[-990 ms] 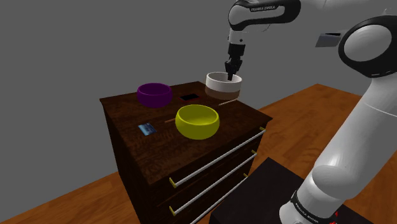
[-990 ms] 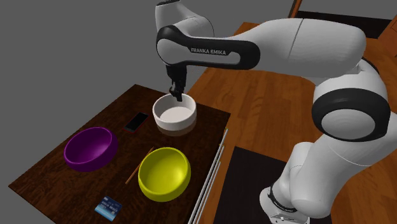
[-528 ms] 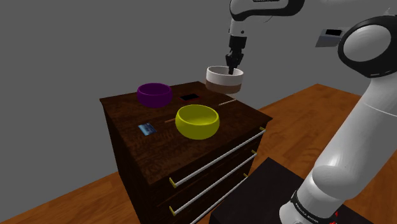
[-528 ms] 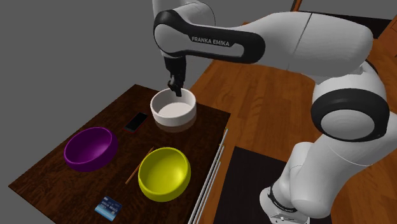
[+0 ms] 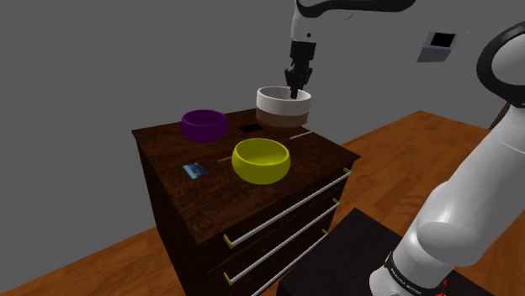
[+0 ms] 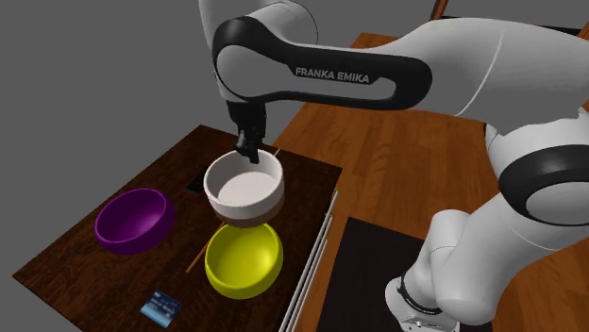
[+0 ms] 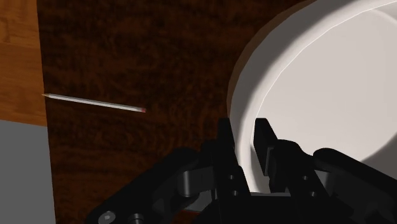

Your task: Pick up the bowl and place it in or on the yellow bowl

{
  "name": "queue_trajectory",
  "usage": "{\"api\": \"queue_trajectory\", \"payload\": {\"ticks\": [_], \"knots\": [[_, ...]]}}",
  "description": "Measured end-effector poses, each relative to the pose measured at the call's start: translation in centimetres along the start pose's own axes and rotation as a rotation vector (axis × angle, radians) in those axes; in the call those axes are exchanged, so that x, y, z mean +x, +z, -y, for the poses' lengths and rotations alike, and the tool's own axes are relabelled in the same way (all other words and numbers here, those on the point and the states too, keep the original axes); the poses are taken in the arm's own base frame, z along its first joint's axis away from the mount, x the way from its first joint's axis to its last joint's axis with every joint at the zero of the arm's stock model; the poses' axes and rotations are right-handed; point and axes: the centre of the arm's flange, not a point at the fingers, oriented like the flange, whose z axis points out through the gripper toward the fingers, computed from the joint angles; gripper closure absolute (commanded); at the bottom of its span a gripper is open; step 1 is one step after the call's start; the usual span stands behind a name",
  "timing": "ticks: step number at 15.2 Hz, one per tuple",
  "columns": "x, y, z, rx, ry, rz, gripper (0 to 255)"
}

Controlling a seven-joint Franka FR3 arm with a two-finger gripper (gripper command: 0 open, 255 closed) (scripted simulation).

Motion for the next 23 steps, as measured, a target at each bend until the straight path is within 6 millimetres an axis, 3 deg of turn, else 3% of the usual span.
{"api": "queue_trajectory", "payload": {"ticks": [7, 23], "knots": [[-0.7, -1.0, 8.6, 0.0, 0.0, 0.0, 255], [-0.7, 7.2, 9.4, 0.0, 0.001, 0.0, 255]]}}
